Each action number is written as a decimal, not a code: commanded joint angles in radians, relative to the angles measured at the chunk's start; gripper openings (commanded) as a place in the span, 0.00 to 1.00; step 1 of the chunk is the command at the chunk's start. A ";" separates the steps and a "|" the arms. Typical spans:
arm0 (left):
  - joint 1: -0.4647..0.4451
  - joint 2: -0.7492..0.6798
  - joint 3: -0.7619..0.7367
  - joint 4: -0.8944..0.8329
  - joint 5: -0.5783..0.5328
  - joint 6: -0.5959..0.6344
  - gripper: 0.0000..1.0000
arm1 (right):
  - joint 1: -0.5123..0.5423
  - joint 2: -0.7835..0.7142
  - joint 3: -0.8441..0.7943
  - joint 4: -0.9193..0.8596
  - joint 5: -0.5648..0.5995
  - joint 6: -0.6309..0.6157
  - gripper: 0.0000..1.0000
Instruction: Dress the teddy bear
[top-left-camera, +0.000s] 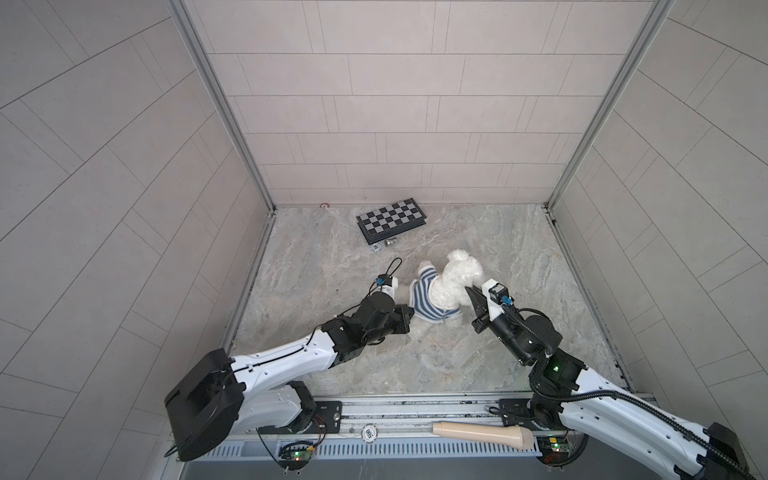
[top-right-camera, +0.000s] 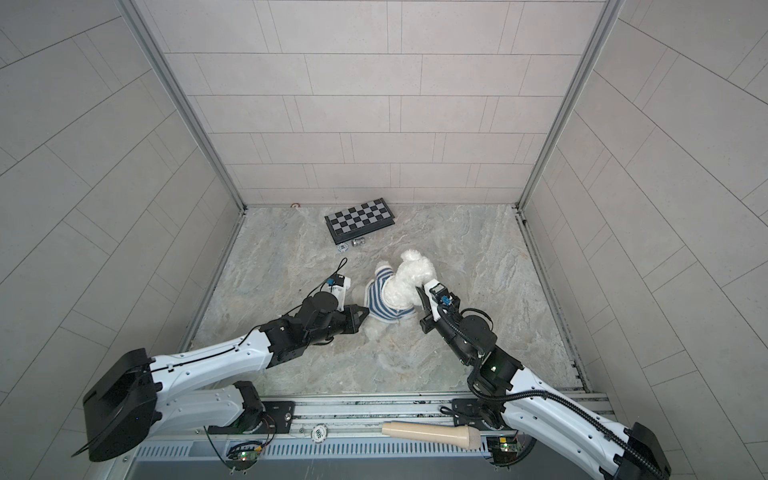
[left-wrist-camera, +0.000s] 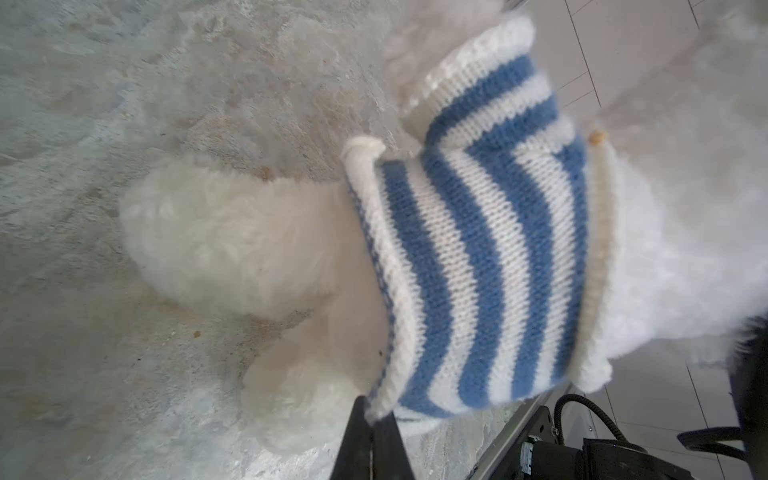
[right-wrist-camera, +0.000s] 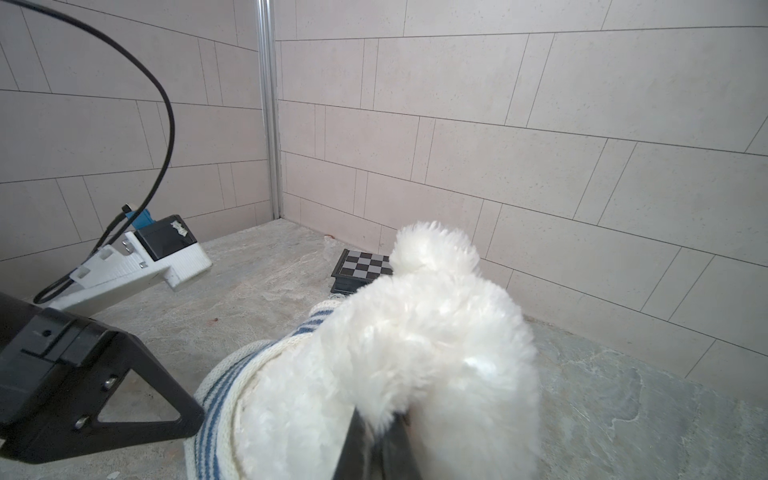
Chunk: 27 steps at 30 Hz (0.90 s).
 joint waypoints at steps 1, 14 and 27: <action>0.025 0.014 -0.023 -0.037 -0.008 0.014 0.00 | 0.002 -0.024 0.000 0.056 0.019 0.005 0.00; 0.069 0.057 -0.064 0.018 0.011 0.038 0.00 | 0.002 -0.015 0.004 0.061 0.019 0.005 0.00; -0.017 0.011 0.009 0.021 0.033 0.127 0.18 | 0.002 0.009 0.010 0.079 0.042 0.009 0.00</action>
